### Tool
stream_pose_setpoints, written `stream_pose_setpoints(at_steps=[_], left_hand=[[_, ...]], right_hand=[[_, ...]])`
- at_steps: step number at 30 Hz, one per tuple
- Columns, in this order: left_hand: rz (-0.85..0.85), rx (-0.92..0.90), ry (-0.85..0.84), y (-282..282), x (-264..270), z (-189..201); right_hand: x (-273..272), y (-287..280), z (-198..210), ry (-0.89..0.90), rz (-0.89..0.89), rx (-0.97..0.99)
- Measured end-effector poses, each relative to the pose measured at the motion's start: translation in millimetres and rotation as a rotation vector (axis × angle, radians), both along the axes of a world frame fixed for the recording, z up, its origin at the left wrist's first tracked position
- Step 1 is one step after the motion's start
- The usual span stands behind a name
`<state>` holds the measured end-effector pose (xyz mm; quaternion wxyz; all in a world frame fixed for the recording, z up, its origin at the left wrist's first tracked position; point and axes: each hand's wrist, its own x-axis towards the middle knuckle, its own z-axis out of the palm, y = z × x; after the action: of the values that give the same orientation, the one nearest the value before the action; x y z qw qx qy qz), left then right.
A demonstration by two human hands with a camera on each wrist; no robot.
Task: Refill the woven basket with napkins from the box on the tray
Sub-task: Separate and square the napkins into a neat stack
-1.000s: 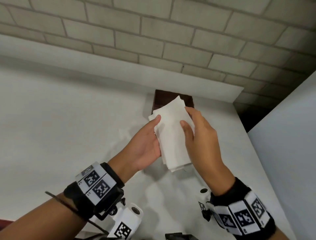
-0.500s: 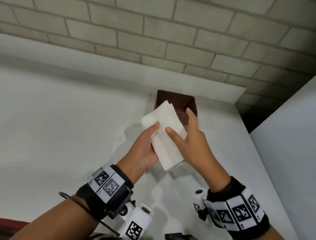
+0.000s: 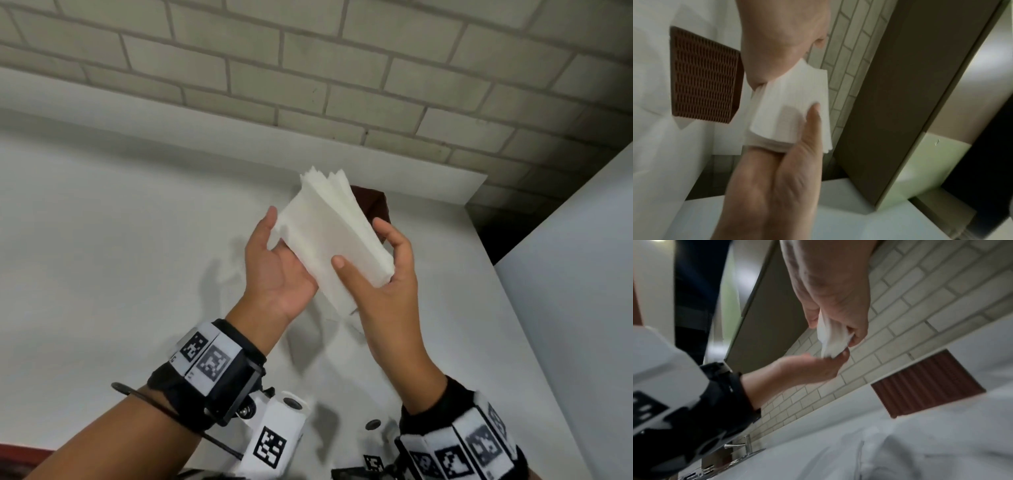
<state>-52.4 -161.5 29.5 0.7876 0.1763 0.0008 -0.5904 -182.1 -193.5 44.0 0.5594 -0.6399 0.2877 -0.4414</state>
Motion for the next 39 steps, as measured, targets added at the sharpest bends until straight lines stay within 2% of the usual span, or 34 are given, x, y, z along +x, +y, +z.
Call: stream_pose_setpoints(at_steps=[4,9,13,18,21,25,31,33,37,39], left_hand=[[0.025,-0.034,-0.012,-2.9,1.6,4.6],[0.014,-0.086,-0.140,-3.1,-3.1,4.7],[0.014,-0.099,-0.209,-3.1,-4.5,4.0],[0.030,-0.046,-0.270,-6.2,-6.0,5.2],[-0.030,0.030,-0.310,-6.0,-9.4,2.4],[0.003,0.054,-0.297,-4.1,-5.5,-6.4],[0.007,0.154,-0.298,-2.6,-0.2,-20.1],[0.020,0.179,-0.287,-1.7,7.5,-23.4],[-0.069,0.249,-0.299,1.4,-2.4,-32.4],[-0.059,0.301,-0.326,2.7,-1.7,-36.0]], right_hand=[[1.6,2.5,-5.4,-0.084,-0.013,-0.002],[4.1,2.8,-6.5,-0.093,0.000,0.020],[4.3,4.1,-7.7,-0.174,0.000,0.131],[5.5,2.0,-12.4,-0.220,-0.047,0.195],[7.8,1.3,-14.5,-0.197,-0.036,0.230],[10.5,0.5,-15.7,-0.208,-0.063,0.287],[19.0,6.1,-28.1,-0.128,-0.040,0.441],[20.4,9.4,-30.9,-0.047,-0.012,0.446],[25.3,10.5,-35.7,0.081,-0.016,0.478],[23.8,6.5,-35.4,0.159,0.053,0.485]])
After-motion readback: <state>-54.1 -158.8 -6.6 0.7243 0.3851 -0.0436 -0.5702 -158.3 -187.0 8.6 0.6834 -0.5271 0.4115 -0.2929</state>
